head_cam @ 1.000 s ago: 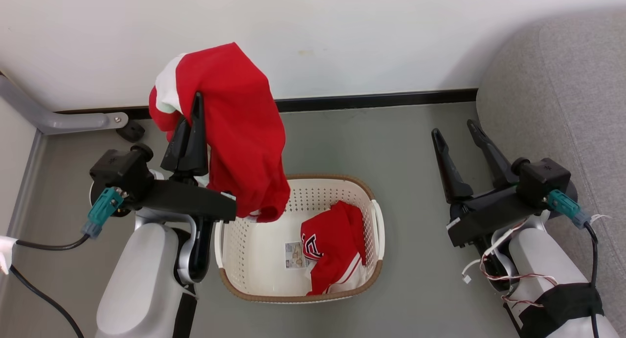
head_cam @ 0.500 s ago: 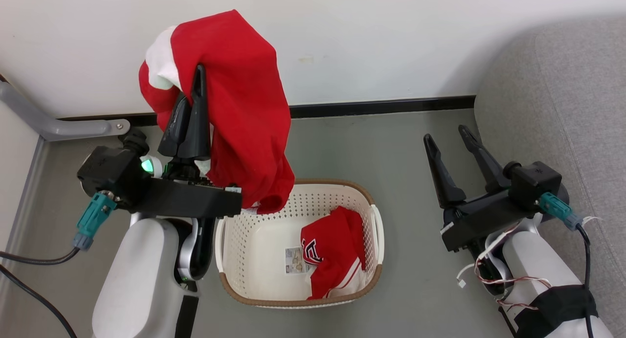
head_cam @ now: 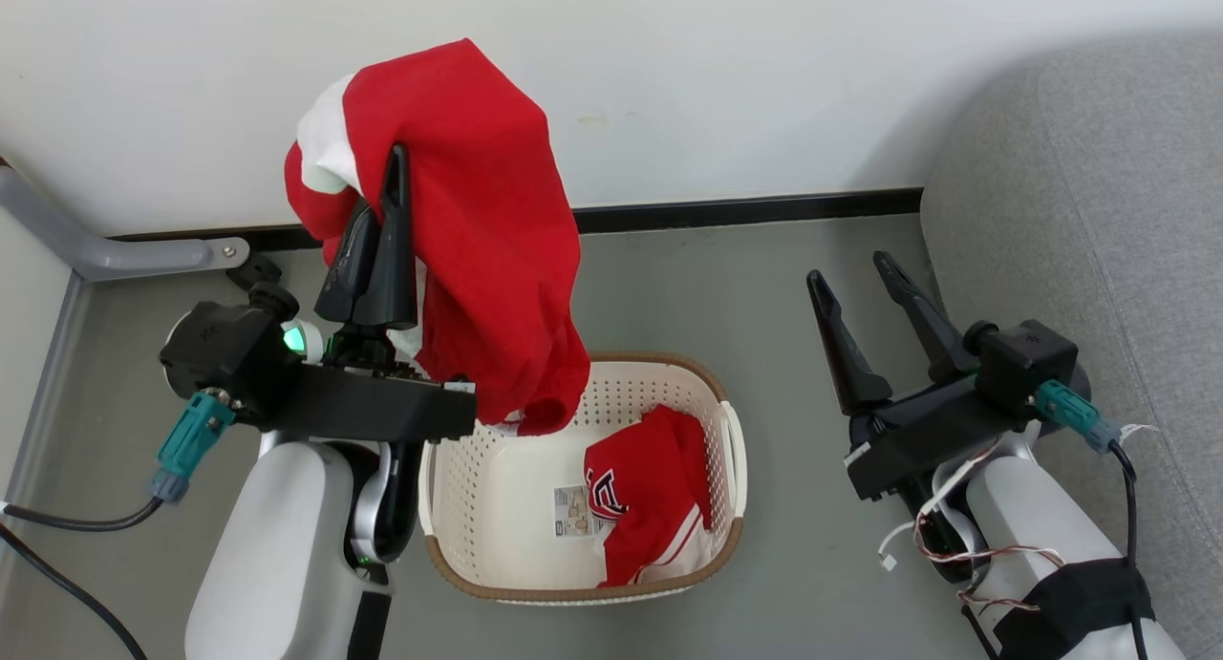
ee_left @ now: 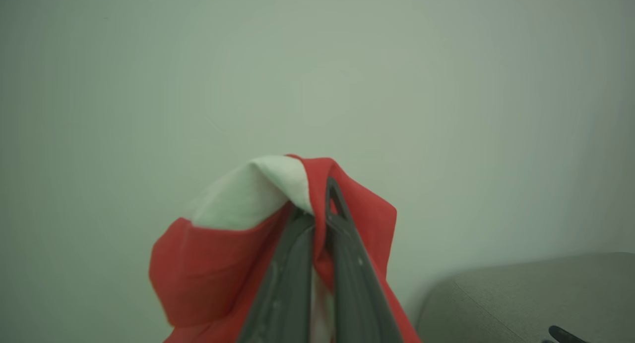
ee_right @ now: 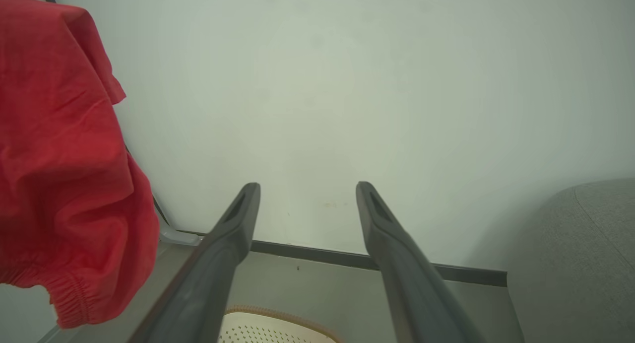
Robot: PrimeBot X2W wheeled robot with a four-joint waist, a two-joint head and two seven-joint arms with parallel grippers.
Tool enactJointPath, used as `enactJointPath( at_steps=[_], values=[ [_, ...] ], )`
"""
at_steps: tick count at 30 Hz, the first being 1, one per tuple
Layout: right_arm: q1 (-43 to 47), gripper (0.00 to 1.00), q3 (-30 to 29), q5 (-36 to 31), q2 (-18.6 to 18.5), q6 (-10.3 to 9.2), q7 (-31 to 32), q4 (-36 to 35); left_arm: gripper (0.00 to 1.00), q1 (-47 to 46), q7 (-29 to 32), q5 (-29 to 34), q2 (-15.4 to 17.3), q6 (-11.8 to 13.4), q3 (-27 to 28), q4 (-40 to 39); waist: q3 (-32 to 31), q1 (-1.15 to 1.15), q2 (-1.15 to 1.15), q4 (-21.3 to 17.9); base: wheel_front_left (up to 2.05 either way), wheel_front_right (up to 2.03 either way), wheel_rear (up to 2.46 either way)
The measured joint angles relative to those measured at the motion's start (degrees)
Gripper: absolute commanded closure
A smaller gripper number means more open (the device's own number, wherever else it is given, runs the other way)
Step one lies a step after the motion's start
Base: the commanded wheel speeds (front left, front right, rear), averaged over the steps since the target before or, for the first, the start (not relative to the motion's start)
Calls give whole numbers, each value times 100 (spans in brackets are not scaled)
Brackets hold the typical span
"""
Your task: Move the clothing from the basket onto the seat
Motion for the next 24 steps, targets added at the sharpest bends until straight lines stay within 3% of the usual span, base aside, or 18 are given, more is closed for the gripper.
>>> enactJointPath(
  at_steps=[7, 24],
  values=[
    [-49, 0, 353, 78, -3, 0, 0, -233, 100, 91, 0, 0, -15, -7, -3, 1, -11, 0, 0, 14, 0, 0, 0],
    [-850, 0, 2103, 625, -32, 0, 0, -713, 100, 65, 0, 8, -73, -98, -224, 3, 95, 1, 0, 136, 0, 0, 0]
  ],
)
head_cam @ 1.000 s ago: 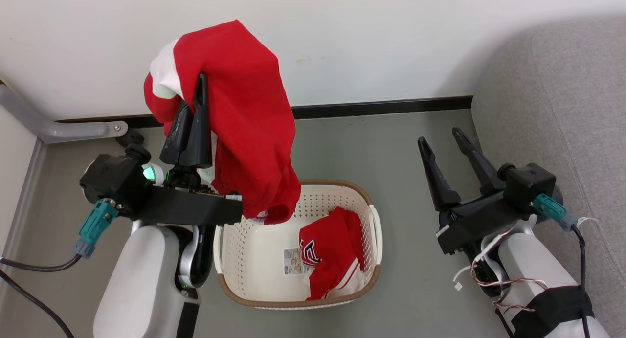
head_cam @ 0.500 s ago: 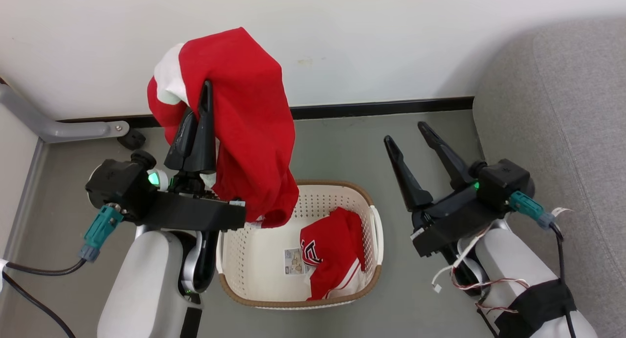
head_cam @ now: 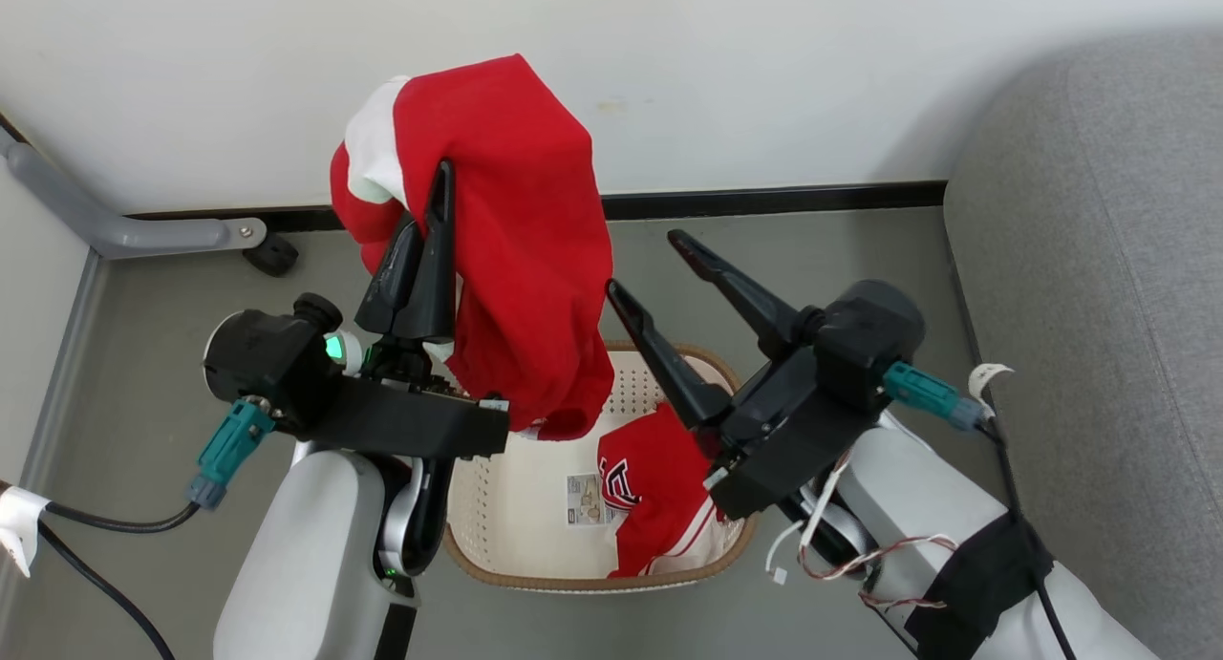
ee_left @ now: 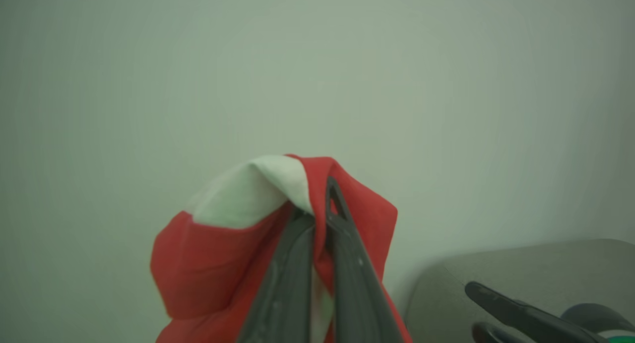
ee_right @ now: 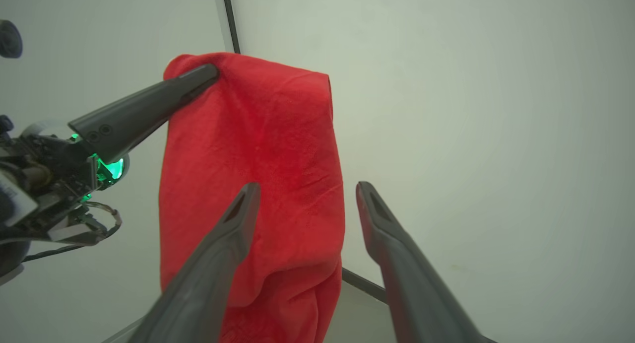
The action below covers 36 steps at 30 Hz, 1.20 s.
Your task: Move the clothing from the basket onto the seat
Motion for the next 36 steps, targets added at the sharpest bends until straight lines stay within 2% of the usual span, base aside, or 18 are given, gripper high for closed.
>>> enactJointPath(
  at_steps=[6, 12, 23, 36],
  values=[
    [-299, 0, 757, 159, -2, 1, 0, 199, 100, -19, 0, 0, -25, 0, -44, 0, 41, 0, 0, 117, 0, 0, 0],
    [-453, 0, 1147, 269, 8, 5, 0, 459, 100, -33, 0, 0, -37, -1, -75, -2, 65, 0, 0, 200, 0, 0, 0],
    [-889, 0, 1298, 511, 82, 5, 0, 1070, 100, -96, 0, 0, -42, -2, -198, -76, 94, 0, 0, 296, 0, 0, 0],
    [-1207, 0, 1634, 812, 134, 5, 0, 1437, 100, -110, 0, -13, -44, -45, -605, -246, 121, 0, 0, 423, 0, 0, 0]
  ],
)
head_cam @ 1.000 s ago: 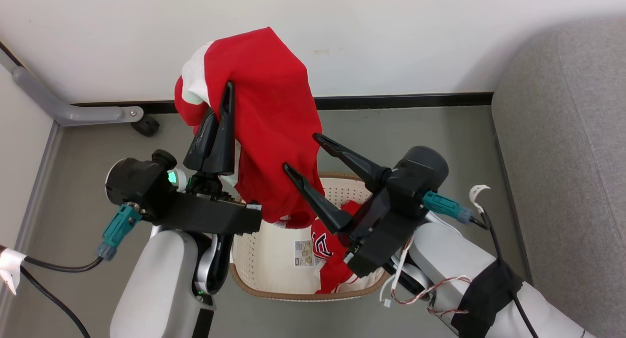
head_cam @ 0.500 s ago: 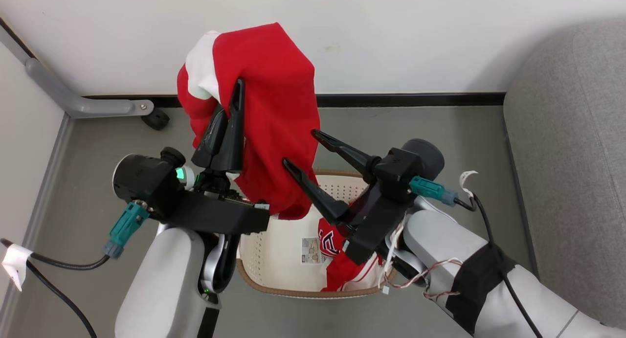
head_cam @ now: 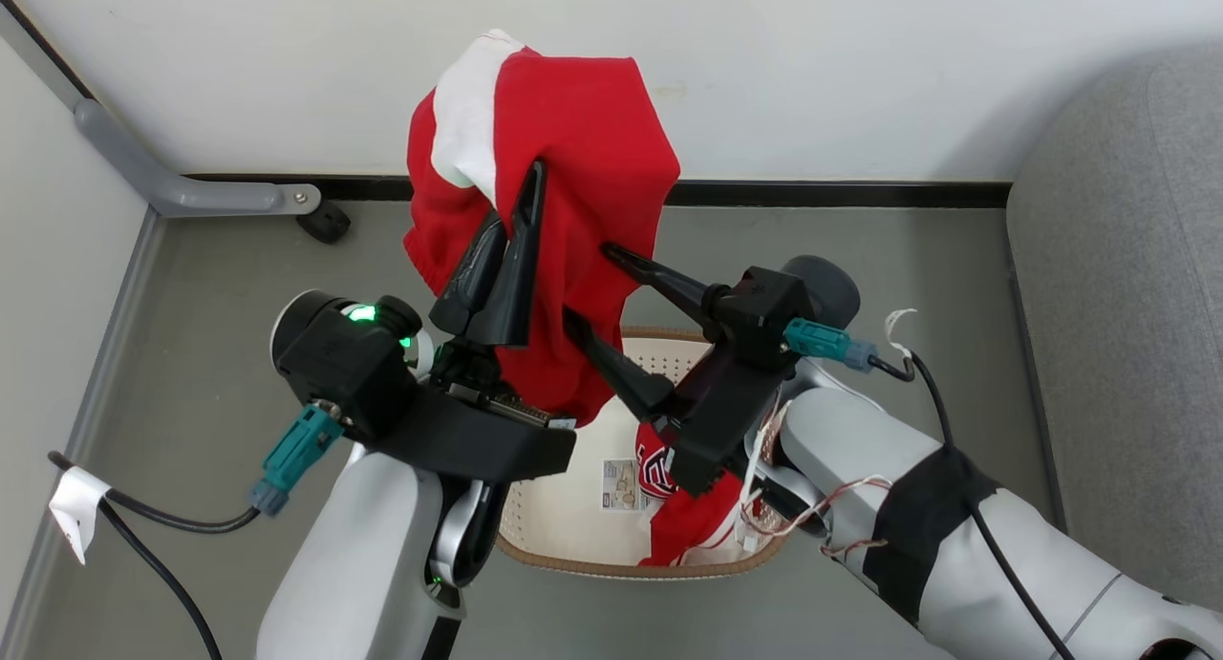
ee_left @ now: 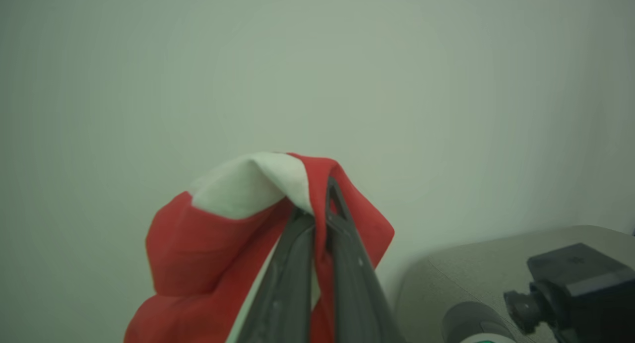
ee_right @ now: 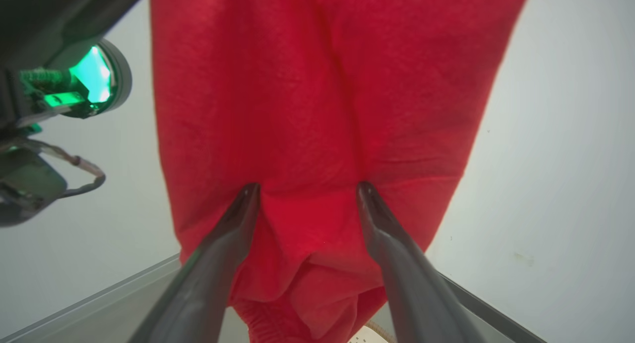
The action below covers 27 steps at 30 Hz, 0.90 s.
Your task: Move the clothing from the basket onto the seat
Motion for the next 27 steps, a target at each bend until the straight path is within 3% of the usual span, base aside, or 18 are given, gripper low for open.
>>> enactJointPath(
  at_steps=[6, 7, 8, 9, 10, 11, 27],
  values=[
    [-269, 0, -7, 121, 10, 0, 0, 296, 100, -4, 0, -62, 2, 3, -185, -65, 14, 0, 0, 70, 0, 0, 0],
    [-297, 15, -5, 147, 11, 0, 0, 318, 100, -7, 0, -78, 1, 3, -201, -66, 16, 0, 0, 78, 0, 0, 0],
    [-305, 51, 1, 149, 10, 0, 0, 322, 100, -11, 0, -100, 2, 8, -215, -66, 17, 0, 0, 86, 0, 0, 0],
    [-305, 62, 22, 178, 10, 0, 0, 318, 100, -19, 0, -100, 2, 10, -230, -66, 18, 0, 0, 94, 0, 0, 0],
    [-305, 93, 51, 222, 10, 0, 0, 303, 100, -25, 0, -101, 1, 21, -243, -66, 18, 0, 0, 102, 0, 0, 0],
    [-305, 100, 70, 264, 12, 0, 0, 287, 100, -29, 0, -107, 1, 27, -252, -66, 17, 0, 0, 110, 0, 0, 0],
    [-310, 100, 127, 759, 16, 0, 1, 188, 100, -35, 0, -157, 0, 102, -209, 67, -41, -1, -1, 107, 0, 0, 0]
  ],
)
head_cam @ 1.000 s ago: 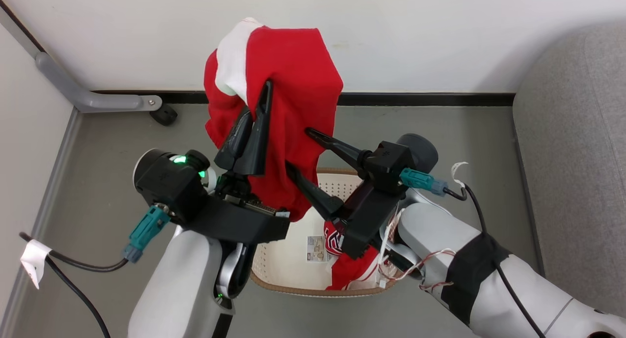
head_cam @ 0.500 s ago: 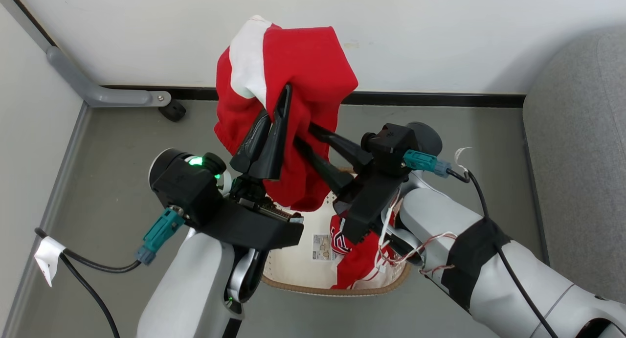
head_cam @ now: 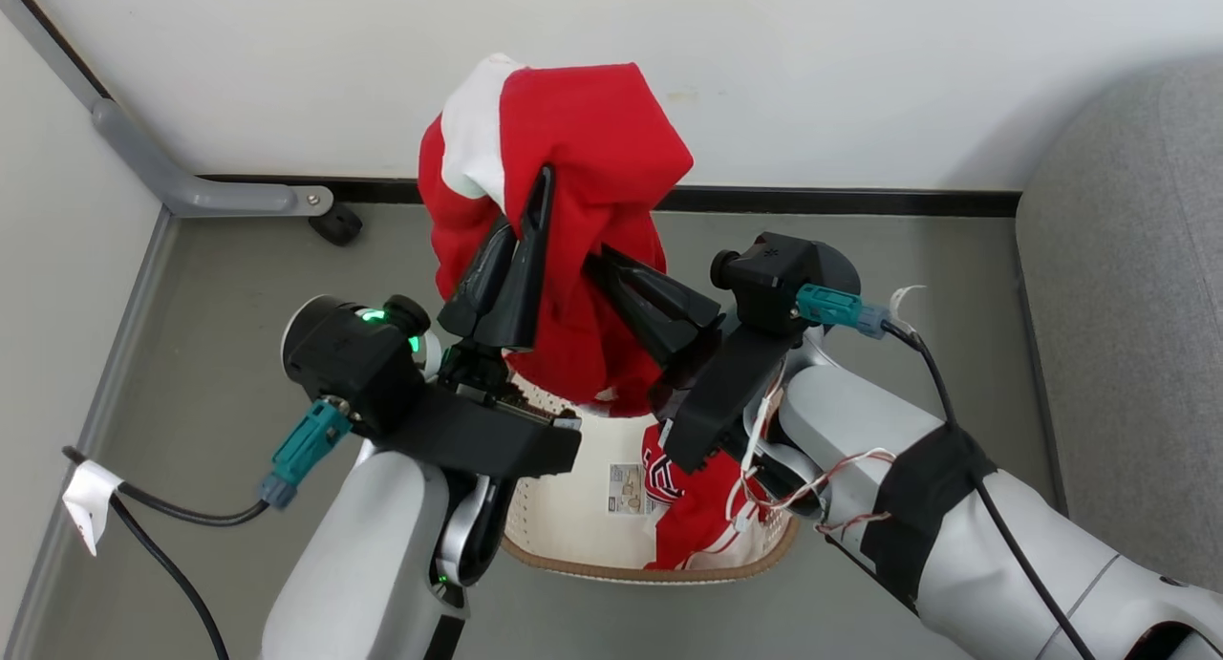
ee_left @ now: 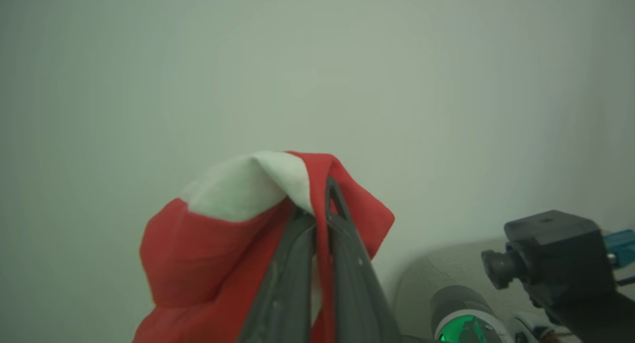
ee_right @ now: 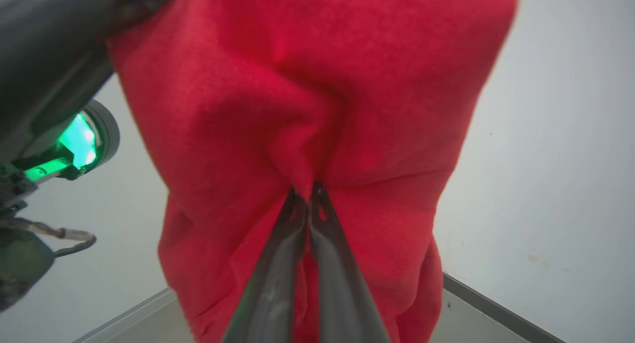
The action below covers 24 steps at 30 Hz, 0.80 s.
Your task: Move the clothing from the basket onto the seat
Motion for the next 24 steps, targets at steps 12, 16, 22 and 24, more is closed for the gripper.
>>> enactJointPath(
  at_steps=[12, 16, 22, 24],
  values=[
    [51, 100, -87, 90, 4, 0, 0, -209, 0, 8, 0, -20, -1, 8, 151, 187, -65, 0, 0, -152, 0, 0, 0],
    [51, 100, -97, 90, 8, 0, 0, -299, 0, 13, 0, -37, 0, 8, 152, 216, -62, 0, 0, -183, 0, 0, 0],
    [51, 100, -166, 90, 8, 0, 0, -323, 0, 16, 0, -35, -1, 51, 242, 356, -44, 0, 0, -212, 0, 0, 0],
    [51, 100, -241, 90, 7, 0, 0, -331, 0, 17, 0, -34, 1, 51, 302, 419, -36, 0, 0, -222, 0, 0, 0]
  ],
)
